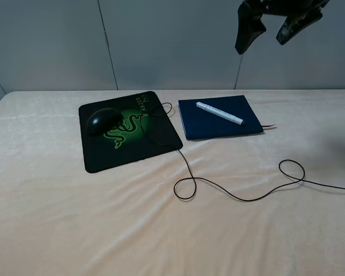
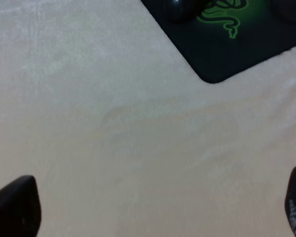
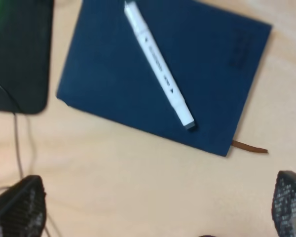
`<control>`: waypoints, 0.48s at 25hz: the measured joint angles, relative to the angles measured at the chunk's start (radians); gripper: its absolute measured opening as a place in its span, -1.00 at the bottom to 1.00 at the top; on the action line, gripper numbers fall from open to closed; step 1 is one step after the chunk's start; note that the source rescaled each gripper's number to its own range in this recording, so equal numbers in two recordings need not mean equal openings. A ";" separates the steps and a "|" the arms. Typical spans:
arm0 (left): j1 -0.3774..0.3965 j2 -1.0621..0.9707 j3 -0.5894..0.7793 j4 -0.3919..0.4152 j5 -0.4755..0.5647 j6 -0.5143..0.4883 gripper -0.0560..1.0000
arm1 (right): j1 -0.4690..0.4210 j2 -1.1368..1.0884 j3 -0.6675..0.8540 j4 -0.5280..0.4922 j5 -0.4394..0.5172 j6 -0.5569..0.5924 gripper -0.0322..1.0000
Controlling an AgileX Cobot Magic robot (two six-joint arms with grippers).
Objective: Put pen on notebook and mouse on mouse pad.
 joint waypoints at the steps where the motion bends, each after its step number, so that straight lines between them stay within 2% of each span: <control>1: 0.000 0.000 0.000 0.000 0.000 0.000 0.99 | 0.000 -0.033 0.009 0.000 0.000 0.010 1.00; 9: 0.000 0.000 0.000 0.000 0.000 0.000 0.99 | 0.000 -0.286 0.200 0.000 0.001 0.020 1.00; 12: 0.000 0.000 0.000 0.000 0.000 0.000 0.99 | 0.000 -0.406 0.321 -0.001 0.003 0.023 1.00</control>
